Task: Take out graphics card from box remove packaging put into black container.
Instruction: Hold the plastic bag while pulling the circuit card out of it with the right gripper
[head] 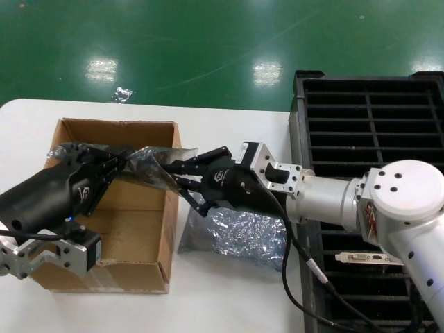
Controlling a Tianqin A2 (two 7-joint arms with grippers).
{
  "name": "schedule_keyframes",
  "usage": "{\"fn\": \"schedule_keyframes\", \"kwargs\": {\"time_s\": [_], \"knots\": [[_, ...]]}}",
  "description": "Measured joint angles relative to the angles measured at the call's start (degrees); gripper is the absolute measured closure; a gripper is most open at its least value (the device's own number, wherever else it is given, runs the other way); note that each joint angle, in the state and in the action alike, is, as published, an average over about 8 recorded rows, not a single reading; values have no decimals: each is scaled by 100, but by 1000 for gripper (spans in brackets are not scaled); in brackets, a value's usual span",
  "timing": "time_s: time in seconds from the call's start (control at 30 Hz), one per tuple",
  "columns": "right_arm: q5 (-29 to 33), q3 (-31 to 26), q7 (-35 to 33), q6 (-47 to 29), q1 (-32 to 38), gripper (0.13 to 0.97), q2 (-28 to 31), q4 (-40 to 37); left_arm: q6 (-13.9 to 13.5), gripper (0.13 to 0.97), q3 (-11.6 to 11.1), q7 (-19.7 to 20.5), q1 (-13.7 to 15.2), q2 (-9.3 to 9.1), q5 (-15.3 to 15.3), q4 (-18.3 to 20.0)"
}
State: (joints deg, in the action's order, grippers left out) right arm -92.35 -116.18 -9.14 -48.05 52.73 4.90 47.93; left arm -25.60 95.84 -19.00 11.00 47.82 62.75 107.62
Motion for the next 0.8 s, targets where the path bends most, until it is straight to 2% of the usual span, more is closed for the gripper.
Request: {"fn": "schedule_keyframes", "kwargs": {"time_s": [0.3, 0.57, 0.8], "knots": [[-26, -2, 25, 45, -54, 882, -30, 59, 0, 958, 0, 0, 0, 0, 0, 0], [-53, -19, 41, 57, -87, 748, -106, 60, 0, 958, 0, 0, 0, 0, 0, 0], [-44, -60, 145, 90, -194, 743, -126, 167, 0, 958, 0, 0, 0, 0, 0, 0]]}}
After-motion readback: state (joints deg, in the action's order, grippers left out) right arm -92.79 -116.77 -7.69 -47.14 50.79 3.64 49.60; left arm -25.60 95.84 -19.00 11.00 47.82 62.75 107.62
